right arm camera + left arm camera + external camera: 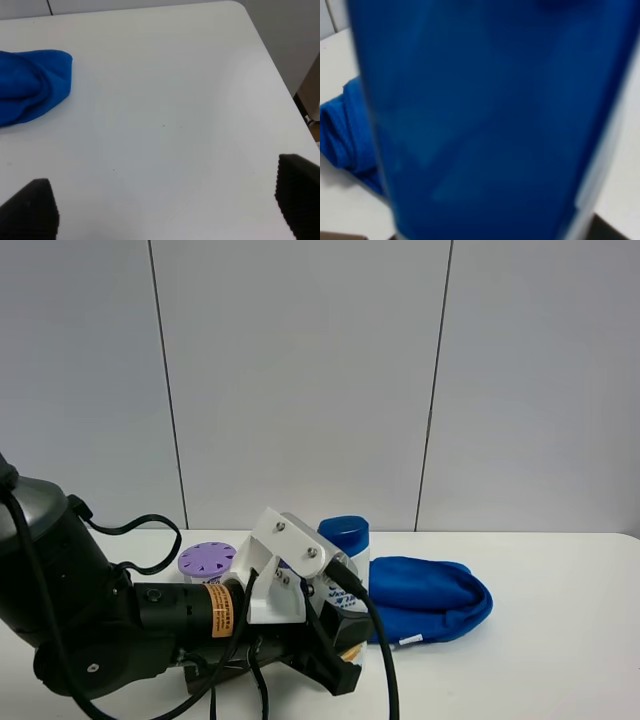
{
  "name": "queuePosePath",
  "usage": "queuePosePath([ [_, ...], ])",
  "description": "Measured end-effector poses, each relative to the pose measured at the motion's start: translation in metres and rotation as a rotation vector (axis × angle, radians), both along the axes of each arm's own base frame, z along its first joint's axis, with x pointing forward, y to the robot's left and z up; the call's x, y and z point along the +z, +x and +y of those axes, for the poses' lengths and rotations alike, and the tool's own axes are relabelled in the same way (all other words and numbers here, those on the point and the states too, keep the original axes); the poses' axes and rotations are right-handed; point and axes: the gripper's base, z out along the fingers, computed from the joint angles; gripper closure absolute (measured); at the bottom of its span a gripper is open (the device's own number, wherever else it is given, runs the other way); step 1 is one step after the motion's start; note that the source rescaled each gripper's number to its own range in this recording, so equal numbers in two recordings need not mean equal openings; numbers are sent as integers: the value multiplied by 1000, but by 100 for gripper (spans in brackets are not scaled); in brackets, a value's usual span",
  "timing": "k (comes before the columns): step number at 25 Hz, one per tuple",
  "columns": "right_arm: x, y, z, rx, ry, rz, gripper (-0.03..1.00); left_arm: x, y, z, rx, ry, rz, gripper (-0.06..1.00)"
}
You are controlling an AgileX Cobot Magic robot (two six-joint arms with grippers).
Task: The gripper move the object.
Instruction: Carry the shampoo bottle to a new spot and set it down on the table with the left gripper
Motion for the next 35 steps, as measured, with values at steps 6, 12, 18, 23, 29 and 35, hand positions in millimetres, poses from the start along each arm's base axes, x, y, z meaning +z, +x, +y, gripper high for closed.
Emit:
queuePosePath([
  [6, 0, 0, 0, 0, 0, 0, -3, -3, 0, 0, -1, -1, 3, 94],
  [12, 0, 0, 0, 0, 0, 0, -3, -8, -1, 0, 0, 8, 18, 94],
  [18, 0, 0, 0, 0, 0, 0, -3, -8, -1, 0, 0, 9, 19, 94],
  [23, 0, 0, 0, 0, 0, 0, -3, -8, -1, 0, 0, 9, 19, 94],
  [29, 0, 0, 0, 0, 0, 0, -3, -8, -1, 0, -3, 9, 18, 94],
  [35, 0, 0, 0, 0, 0, 0, -3, -8, -1, 0, -9, 11, 18, 94],
])
